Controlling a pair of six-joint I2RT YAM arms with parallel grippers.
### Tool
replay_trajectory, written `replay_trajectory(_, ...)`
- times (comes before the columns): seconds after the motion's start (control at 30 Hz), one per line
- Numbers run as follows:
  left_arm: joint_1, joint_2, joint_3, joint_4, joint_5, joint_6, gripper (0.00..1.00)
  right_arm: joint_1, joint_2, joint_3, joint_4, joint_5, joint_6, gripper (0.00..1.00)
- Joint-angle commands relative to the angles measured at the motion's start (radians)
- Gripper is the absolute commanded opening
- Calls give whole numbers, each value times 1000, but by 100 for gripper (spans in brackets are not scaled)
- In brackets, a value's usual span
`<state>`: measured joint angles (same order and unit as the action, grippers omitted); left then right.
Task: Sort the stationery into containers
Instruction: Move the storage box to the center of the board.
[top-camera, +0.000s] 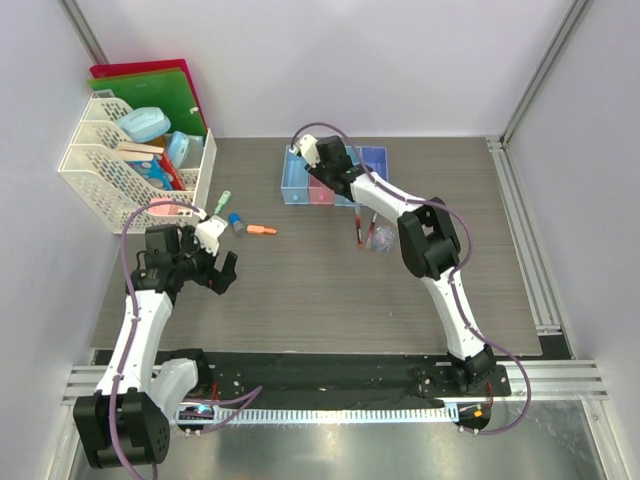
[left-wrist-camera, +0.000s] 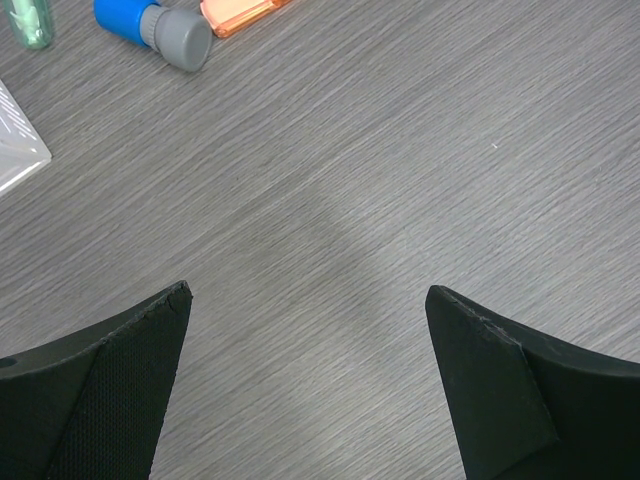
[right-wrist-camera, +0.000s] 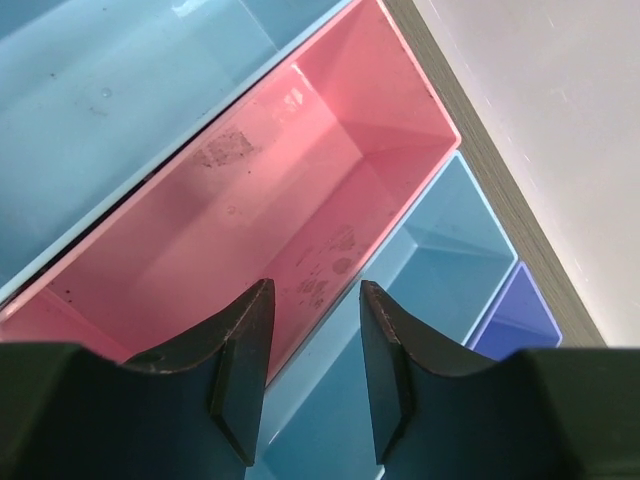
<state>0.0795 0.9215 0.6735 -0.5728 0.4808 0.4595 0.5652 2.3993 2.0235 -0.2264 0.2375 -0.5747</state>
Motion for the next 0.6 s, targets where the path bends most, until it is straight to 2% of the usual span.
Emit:
replay_trajectory(0.0,6,-23,-11,27,7,-2,100,30,-37,-68,-22,8,25,47)
replay_trajectory(0.13,6,-23,-15,65,-7,-16,100,32,-51,-23,-14,58,73,52)
replay_trajectory(0.23,5,-7,-11,99,-18,-34,100,32,-81,27,-17,106,114,69)
replay_trajectory(0.27,6,0,-2,105,-16,-38,100,32,-94,46,-24,115,122,79)
replay_trajectory(0.3,6,17,6,109,-11,-41,100,32,-123,52,-31,117,130,82)
replay_trajectory(0.47,6,86,66,145,7,-90,100,32,-230,44,-99,100,180,89)
replay_trajectory(0.57,6,154,112,157,6,-136,100,32,-330,-38,-111,82,197,91)
